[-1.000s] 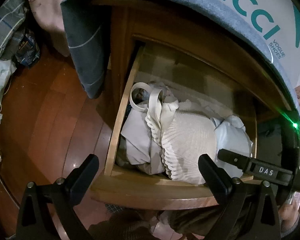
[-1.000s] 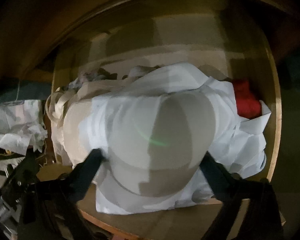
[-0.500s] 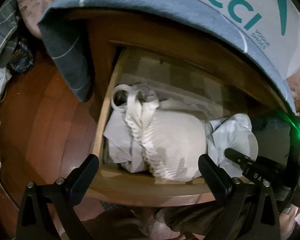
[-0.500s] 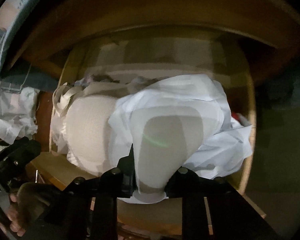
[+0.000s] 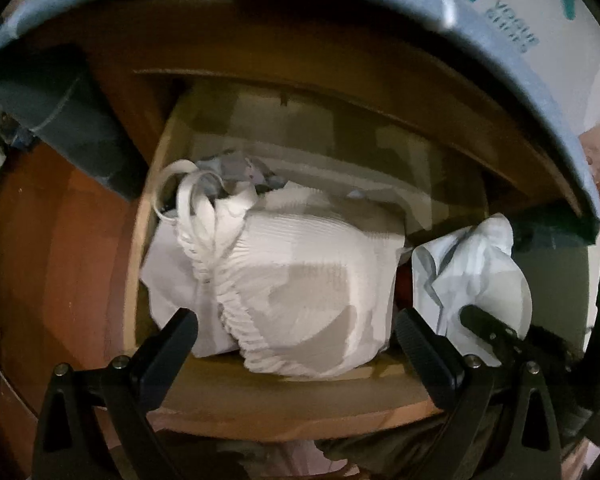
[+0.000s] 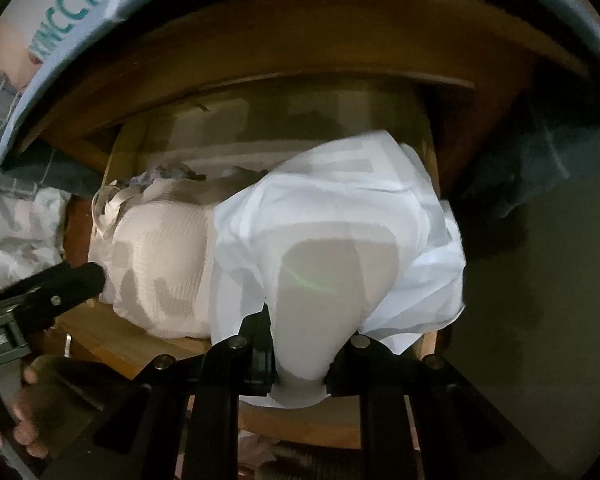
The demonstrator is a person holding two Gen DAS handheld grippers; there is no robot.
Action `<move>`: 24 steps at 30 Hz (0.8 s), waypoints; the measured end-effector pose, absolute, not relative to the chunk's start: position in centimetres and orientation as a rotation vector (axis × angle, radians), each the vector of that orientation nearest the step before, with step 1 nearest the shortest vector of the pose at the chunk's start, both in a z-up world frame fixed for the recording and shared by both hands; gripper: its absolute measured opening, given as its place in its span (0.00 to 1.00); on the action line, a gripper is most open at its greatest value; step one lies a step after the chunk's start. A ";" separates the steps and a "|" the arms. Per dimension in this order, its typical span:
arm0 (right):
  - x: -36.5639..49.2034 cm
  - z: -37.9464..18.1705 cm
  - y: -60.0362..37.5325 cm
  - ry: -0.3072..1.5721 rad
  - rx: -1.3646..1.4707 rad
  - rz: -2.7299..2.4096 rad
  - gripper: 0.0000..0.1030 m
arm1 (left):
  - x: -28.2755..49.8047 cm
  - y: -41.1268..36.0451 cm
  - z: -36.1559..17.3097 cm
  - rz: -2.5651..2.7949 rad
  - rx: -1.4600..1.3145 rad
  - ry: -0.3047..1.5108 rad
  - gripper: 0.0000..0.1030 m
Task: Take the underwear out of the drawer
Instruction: 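Grasp the white underwear with the right tool while the left tool grasps the cream bra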
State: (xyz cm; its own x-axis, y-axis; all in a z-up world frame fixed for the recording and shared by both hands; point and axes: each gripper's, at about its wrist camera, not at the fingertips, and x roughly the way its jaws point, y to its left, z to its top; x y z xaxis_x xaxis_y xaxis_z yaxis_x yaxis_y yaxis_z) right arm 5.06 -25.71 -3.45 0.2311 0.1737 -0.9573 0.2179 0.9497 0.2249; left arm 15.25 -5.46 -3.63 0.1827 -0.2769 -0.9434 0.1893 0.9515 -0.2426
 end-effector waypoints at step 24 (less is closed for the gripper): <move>5.3 -4.0 -25.7 1.350 0.400 0.034 0.15 | 16.1 -9.8 -8.0 -0.308 0.118 1.409 0.67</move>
